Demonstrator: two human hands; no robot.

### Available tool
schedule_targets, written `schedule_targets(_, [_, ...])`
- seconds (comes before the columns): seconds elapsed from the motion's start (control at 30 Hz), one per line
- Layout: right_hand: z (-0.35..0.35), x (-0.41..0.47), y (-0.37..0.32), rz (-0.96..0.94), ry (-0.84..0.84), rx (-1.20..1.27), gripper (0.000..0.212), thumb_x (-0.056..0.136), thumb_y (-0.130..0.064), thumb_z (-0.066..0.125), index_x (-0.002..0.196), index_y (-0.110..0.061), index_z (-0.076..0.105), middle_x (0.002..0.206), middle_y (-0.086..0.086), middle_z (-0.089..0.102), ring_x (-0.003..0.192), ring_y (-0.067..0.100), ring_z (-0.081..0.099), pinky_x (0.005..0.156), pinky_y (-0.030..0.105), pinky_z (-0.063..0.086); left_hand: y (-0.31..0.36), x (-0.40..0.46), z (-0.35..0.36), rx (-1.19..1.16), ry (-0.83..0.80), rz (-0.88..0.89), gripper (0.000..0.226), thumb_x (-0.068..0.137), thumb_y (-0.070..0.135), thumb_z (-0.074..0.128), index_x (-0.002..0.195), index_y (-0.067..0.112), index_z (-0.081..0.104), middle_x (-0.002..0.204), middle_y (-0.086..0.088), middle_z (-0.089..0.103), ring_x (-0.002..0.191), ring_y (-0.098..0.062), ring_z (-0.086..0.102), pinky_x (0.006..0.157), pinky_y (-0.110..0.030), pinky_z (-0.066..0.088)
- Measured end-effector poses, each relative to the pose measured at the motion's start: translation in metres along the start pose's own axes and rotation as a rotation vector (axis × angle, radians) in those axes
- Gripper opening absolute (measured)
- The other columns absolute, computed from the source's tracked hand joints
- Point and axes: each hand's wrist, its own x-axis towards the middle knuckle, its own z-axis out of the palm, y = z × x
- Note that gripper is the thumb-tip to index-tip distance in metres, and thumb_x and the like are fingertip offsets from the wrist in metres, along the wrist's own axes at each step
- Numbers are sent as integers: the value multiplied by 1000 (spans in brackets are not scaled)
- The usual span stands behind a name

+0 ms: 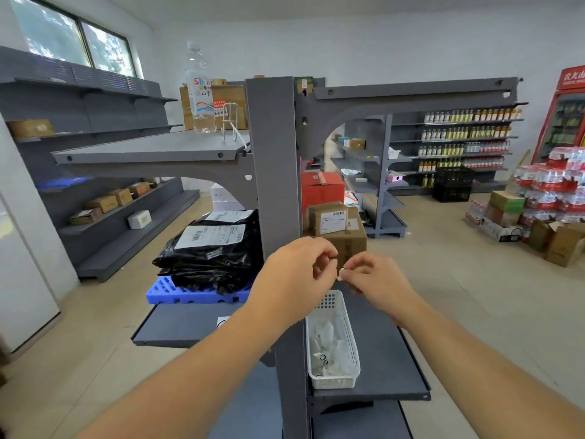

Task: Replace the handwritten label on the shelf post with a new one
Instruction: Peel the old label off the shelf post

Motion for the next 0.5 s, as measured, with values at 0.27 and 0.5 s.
schedule_targets(0.27, [43, 21, 52, 16, -60, -411, 7, 90, -26, 66, 95, -28, 70, 90, -8, 74, 83, 14, 70, 63, 26, 53, -57, -34, -29, 27, 226, -90, 11, 94, 17, 60, 88, 18, 68, 74, 5, 64, 68, -16, 57, 61, -23, 46])
schedule_targets(0.5, [67, 31, 71, 39, -93, -564, 22, 95, -25, 55, 96, -18, 76, 94, 7, 77, 74, 23, 60, 67, 34, 55, -105, -55, -36, 17, 248, -345, 10, 97, 16, 61, 91, 20, 69, 76, 7, 68, 71, -16, 63, 65, -32, 54])
